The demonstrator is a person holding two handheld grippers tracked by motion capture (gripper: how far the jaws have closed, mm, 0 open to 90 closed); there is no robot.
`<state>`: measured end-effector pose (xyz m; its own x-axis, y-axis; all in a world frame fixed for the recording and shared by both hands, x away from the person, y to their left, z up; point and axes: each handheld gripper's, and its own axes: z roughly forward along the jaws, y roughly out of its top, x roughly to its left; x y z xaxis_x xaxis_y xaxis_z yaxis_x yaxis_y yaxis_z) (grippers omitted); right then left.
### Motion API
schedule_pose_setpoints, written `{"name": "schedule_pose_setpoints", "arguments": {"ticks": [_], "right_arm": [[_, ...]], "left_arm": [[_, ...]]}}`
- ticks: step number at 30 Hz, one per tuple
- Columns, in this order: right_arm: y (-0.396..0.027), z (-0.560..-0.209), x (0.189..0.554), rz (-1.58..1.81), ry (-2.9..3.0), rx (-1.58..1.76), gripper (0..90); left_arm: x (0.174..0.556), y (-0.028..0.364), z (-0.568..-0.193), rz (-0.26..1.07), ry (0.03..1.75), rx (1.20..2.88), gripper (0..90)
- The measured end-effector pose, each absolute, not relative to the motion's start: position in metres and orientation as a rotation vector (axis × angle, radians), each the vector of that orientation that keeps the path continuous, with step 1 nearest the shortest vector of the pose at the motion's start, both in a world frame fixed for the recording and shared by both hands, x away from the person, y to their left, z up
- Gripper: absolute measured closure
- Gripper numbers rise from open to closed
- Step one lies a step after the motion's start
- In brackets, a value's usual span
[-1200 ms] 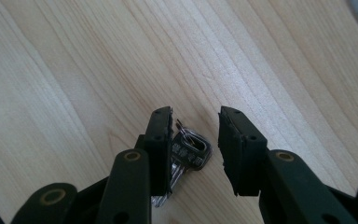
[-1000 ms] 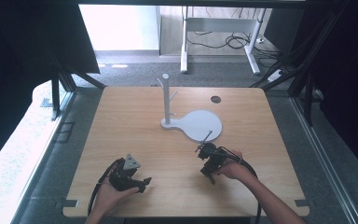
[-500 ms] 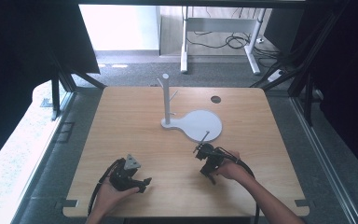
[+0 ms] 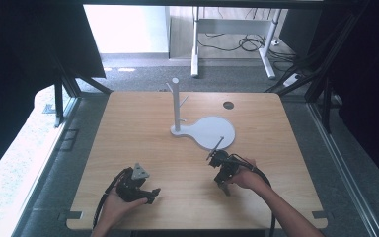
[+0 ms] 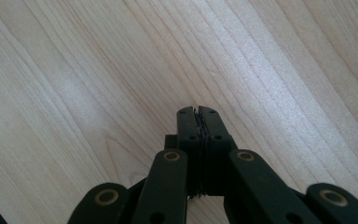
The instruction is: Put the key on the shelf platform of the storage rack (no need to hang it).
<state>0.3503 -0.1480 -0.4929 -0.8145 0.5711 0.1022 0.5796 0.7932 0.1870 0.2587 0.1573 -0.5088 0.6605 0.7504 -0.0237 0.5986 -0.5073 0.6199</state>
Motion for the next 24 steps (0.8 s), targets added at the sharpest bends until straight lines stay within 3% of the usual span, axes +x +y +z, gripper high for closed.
{"name": "schedule_pose_setpoints", "arguments": {"ticks": [24], "right_arm": [[-0.160, -0.467, 0.350, -0.362, -2.974, -0.951, 89.0]], "left_arm": [[0.259, 0.157, -0.509, 0.334, 1.041, 2.276, 21.8]]}}
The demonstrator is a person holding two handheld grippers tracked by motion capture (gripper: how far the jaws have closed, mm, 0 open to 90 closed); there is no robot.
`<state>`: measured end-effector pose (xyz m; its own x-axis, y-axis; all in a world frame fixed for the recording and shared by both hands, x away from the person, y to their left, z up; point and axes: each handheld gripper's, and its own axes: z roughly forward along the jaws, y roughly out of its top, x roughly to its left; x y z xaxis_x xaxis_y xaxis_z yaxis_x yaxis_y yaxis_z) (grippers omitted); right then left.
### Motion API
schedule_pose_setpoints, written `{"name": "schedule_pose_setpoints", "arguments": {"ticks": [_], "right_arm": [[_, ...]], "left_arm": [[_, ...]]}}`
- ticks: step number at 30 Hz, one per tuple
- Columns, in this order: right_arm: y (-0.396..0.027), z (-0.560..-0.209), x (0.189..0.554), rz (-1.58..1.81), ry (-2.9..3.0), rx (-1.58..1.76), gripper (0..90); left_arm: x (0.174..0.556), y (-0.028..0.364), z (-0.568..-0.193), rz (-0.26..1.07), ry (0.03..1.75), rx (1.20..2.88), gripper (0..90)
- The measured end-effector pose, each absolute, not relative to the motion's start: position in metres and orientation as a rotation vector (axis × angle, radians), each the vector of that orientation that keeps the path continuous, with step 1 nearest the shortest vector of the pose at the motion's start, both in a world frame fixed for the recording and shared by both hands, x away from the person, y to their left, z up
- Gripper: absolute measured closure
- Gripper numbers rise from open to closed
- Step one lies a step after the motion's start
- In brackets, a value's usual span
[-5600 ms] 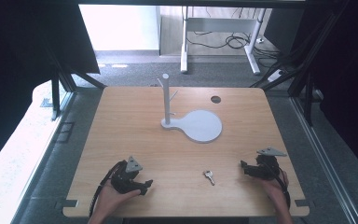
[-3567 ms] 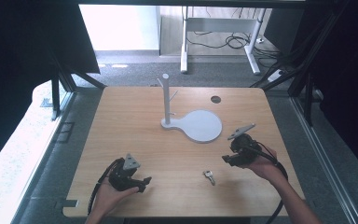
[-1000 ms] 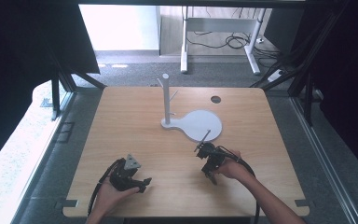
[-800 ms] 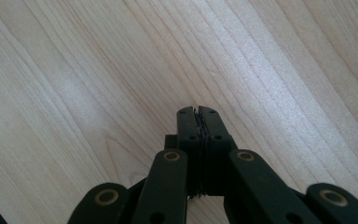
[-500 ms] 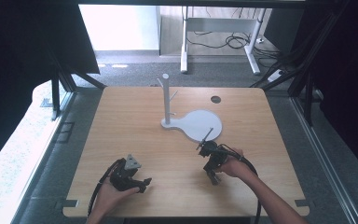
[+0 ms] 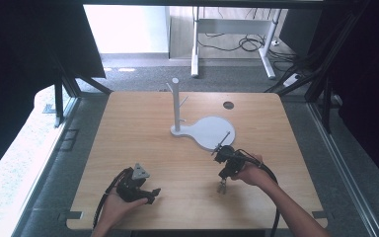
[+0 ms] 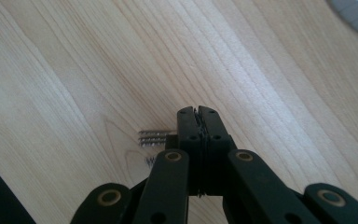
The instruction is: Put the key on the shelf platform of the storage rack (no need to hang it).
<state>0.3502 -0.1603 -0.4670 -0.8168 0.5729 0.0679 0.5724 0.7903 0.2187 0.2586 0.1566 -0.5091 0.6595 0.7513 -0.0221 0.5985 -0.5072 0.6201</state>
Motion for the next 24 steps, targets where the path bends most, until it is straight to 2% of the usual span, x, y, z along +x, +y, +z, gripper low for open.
{"name": "schedule_pose_setpoints", "arguments": {"ticks": [24], "right_arm": [[-0.179, -0.421, 0.353, 0.396, 2.881, 0.962, 89.0]], "left_arm": [[0.259, 0.155, -0.509, 0.334, 1.036, 2.284, 21.7]]}}
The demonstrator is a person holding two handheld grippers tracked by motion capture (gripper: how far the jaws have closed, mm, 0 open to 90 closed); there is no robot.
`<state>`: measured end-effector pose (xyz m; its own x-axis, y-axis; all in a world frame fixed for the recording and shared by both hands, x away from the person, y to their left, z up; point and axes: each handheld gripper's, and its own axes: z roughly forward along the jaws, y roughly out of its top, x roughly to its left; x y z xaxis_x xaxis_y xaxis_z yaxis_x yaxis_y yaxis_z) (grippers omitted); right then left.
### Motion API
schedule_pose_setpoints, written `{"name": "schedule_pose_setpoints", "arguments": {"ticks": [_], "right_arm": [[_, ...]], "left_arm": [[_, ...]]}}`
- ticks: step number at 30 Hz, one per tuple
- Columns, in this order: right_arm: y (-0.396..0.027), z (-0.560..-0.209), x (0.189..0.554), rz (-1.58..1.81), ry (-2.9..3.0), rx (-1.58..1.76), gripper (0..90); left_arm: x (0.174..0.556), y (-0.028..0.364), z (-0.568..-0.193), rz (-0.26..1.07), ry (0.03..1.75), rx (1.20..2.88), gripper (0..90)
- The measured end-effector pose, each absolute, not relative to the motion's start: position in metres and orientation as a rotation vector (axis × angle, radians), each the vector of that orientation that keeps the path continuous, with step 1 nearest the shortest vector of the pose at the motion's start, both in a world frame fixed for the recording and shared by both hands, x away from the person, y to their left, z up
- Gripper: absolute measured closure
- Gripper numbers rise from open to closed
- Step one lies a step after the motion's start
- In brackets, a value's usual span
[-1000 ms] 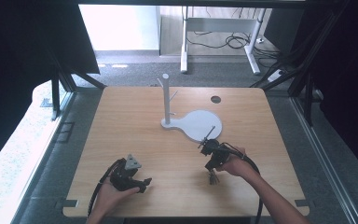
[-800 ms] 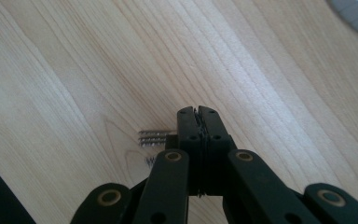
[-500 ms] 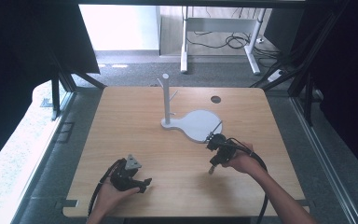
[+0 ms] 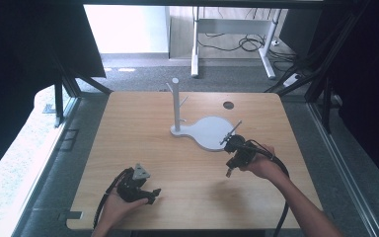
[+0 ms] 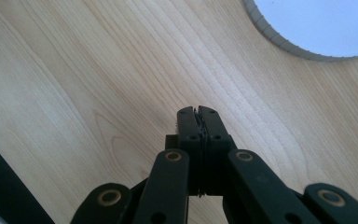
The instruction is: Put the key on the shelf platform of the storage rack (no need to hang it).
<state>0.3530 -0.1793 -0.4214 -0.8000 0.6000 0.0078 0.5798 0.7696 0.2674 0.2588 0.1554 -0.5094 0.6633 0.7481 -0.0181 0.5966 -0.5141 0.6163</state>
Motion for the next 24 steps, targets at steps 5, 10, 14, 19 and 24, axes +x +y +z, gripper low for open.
{"name": "schedule_pose_setpoints", "arguments": {"ticks": [5, 10, 14, 19, 24], "right_arm": [[-0.179, -0.417, 0.354, 0.397, 2.875, 0.961, 89.1], [-0.180, -0.412, 0.358, 0.404, 2.866, 0.957, 89.0], [-0.180, -0.408, 0.360, 0.411, 2.854, 0.961, 89.0], [-0.179, -0.402, 0.363, 0.411, 2.846, 0.964, 89.0], [-0.178, -0.398, 0.366, 0.410, 2.841, 0.962, 89.0]], "left_arm": [[0.258, 0.155, -0.509, 0.331, 1.033, 2.286, 21.7], [0.259, 0.155, -0.509, 0.336, 1.029, 2.288, 21.7], [0.259, 0.155, -0.509, 0.330, 1.030, 2.288, 21.7], [0.258, 0.155, -0.509, 0.331, 1.032, 2.285, 21.7], [0.258, 0.154, -0.508, 0.340, 1.024, 2.279, 21.9]]}}
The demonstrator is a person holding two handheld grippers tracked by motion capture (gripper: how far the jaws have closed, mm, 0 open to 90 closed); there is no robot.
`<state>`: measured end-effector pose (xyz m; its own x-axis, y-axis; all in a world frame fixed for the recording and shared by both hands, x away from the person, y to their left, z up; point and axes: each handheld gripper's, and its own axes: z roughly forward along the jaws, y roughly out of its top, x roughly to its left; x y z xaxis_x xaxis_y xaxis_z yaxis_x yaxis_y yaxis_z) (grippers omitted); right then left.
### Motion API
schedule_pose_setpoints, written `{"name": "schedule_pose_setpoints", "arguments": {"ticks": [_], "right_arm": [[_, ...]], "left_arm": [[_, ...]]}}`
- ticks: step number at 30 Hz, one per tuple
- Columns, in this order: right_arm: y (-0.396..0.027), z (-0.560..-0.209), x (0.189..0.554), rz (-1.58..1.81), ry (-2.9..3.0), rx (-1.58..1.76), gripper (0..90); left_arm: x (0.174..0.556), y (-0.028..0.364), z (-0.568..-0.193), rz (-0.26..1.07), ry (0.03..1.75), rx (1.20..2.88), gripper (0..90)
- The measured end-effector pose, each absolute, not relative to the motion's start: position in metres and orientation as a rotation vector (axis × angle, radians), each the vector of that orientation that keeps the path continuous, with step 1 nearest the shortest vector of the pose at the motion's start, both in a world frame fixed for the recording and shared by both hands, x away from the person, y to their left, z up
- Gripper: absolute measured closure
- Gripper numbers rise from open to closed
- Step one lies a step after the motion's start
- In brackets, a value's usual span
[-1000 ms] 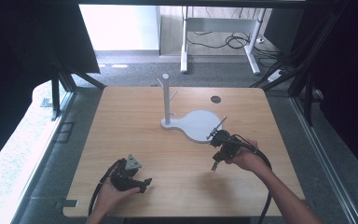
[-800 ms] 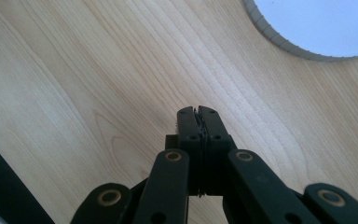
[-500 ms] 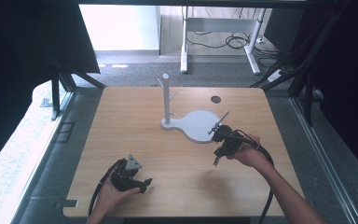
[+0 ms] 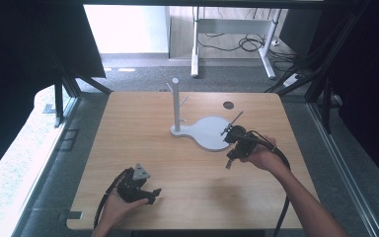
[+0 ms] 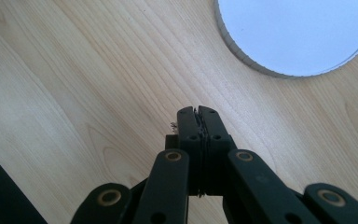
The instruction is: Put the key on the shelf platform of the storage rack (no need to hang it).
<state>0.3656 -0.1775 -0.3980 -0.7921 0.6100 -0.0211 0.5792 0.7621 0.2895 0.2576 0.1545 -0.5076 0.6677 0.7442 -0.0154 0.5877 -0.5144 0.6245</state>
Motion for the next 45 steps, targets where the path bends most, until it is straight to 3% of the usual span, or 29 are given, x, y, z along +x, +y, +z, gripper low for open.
{"name": "schedule_pose_setpoints", "arguments": {"ticks": [45], "right_arm": [[-0.162, -0.381, 0.396, 0.416, 2.837, 0.961, 89.0]], "left_arm": [[0.258, 0.153, -0.509, 0.332, 1.024, 2.290, 21.7]]}}
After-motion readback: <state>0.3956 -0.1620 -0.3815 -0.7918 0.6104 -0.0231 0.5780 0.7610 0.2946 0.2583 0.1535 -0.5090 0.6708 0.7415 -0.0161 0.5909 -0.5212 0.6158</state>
